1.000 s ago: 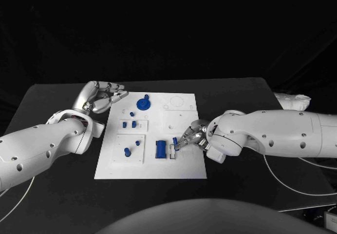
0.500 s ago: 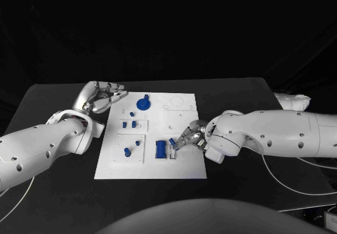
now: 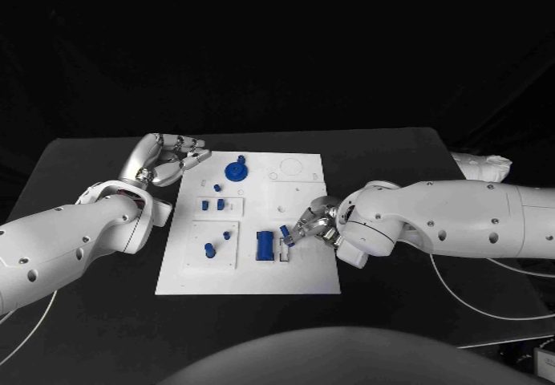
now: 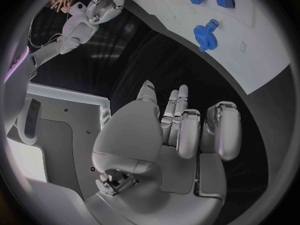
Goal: Assemble the parts on the task board
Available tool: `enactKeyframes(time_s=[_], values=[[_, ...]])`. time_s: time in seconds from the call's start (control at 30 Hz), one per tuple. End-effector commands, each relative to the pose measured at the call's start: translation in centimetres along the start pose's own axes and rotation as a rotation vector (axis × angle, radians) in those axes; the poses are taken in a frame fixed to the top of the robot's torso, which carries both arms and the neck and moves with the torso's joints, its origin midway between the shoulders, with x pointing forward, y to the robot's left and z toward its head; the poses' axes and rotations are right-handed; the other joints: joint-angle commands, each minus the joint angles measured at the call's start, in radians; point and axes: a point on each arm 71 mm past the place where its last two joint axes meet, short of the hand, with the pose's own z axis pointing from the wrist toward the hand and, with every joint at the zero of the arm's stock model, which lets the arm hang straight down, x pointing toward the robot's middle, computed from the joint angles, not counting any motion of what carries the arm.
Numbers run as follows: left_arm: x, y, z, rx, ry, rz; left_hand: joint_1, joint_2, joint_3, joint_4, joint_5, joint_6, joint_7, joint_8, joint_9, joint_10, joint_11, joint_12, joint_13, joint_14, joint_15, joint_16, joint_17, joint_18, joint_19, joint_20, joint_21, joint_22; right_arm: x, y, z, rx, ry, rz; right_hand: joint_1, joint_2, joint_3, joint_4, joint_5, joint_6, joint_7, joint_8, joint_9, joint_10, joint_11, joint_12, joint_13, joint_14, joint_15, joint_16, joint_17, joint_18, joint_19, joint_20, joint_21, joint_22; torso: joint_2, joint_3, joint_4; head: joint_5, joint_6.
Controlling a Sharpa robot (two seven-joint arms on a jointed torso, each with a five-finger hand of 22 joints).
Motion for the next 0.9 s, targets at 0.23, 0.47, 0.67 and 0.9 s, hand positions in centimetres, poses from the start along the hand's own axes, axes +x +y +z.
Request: enactKeyframes(time_s=[0.23,0.47,0.67,0.9], values=[[0.2,-0.1,0.0,0.008,0.014,-0.006,-0.001,0.007,-0.005,0.000,0.007,0.002,-0.003,-0.002,0.001,0.003,0.000,0.003,-0.001,0.080,0.000,-0.005,0.174,0.000,0.034,0.002,-0.006,0.223,0.3,-1.3,0.0,0.033,-0.001,0.012,0.019,0.048,0.041,-0.002,0.008,0.033,0.023,0.015,-0.200,0.106,0.006,0.003,0.263,0.104,0.005,0.004,0.263,-0.007,0.107,0.005,0.004,0.263,0.000,0.0002,0.0001,0.004,0.000],[0.1,-0.1,0.0,0.007,0.013,-0.006,-0.001,0.007,-0.005,0.000,0.007,0.002,-0.003,-0.002,0.001,0.003,0.000,0.003,-0.001,0.080,0.000,-0.005,0.174,0.000,0.034,0.002,-0.006,0.223,0.0,-1.7,-0.4,0.023,-0.029,0.047,0.020,0.046,0.044,-0.004,0.008,0.036,0.024,0.013,-0.200,0.106,0.007,0.003,0.263,0.104,0.006,0.004,0.263,-0.007,0.107,0.006,0.004,0.263,0.000,0.0004,-0.0003,0.005,0.000],[0.1,-0.1,0.0,0.007,0.013,-0.006,-0.001,0.007,-0.005,0.000,0.007,0.002,-0.003,-0.002,0.001,0.003,0.000,0.003,-0.001,0.080,0.000,-0.005,0.174,0.000,0.034,0.002,-0.006,0.223,-0.3,-2.3,-1.0,0.033,-0.036,0.099,0.020,0.037,0.045,-0.006,0.006,0.036,0.025,0.009,-0.202,0.106,0.008,0.003,0.263,0.104,0.007,0.004,0.263,-0.007,0.107,0.007,0.004,0.263,0.000,-0.0005,-0.0001,0.005,0.000],[0.1,-0.1,0.0,0.006,0.013,-0.005,-0.001,0.007,-0.005,0.000,0.007,0.002,-0.003,-0.002,0.001,0.003,0.000,0.003,-0.001,0.080,0.000,-0.005,0.174,0.000,0.034,0.002,-0.006,0.223,-0.5,-2.9,-1.9,0.050,-0.025,0.144,0.019,0.031,0.046,-0.008,0.002,0.042,0.026,0.007,-0.202,0.106,0.010,0.003,0.263,0.104,0.009,0.004,0.263,-0.007,0.107,0.008,0.004,0.263,-0.001,-0.0006,0.0003,0.006,0.000]])
